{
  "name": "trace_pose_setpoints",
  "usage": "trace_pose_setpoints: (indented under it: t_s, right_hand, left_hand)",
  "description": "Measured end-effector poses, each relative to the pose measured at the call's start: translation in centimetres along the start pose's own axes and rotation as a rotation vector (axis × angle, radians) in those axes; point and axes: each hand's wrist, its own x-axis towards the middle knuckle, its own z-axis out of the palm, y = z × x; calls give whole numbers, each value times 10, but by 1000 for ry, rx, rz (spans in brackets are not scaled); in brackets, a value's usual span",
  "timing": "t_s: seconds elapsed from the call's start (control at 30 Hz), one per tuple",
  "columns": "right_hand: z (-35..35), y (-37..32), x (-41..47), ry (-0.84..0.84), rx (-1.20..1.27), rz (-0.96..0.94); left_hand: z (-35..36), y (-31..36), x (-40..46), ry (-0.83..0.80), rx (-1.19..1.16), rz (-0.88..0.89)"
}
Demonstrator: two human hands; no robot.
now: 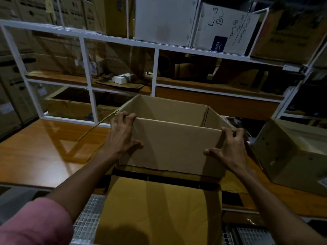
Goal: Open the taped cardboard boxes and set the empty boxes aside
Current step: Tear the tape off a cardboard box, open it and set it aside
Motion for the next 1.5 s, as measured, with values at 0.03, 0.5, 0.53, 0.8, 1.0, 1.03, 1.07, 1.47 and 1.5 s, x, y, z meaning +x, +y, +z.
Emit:
trace_pose_setpoints:
  t_s: [0.03, 0.5, 0.53, 0.8, 1.0, 1.03, 1.07, 1.47, 1.5]
  right_hand:
    - [2, 1, 0, -12, -5, 15]
    - [27, 10, 18, -93, -56, 23]
    - [27, 10, 18, -97, -65, 30]
    - [21, 9, 32, -155, -54, 63]
    - [15, 6, 36, -197, -55, 67]
    - [15, 7, 37, -194, -55, 65]
    - [14, 7, 37, -190, -57, 64]
    - [29, 17, 10, -210, 27, 90]
    - [30, 19, 4, -215, 18, 96]
  left_hand:
    - [2, 0, 1, -20, 8, -3]
    - [43, -7, -27, -41, 149, -10]
    - [49, -7, -33, -30, 188, -2]
    - [86, 4, -68, -86, 374, 220]
    - [97, 9, -66, -135, 415, 229]
    - [96, 11, -64, -151, 424, 225]
    - [96, 13, -62, -170, 436, 216]
    - [91, 29, -71, -283, 438, 181]
    - [91, 31, -72, -303, 434, 175]
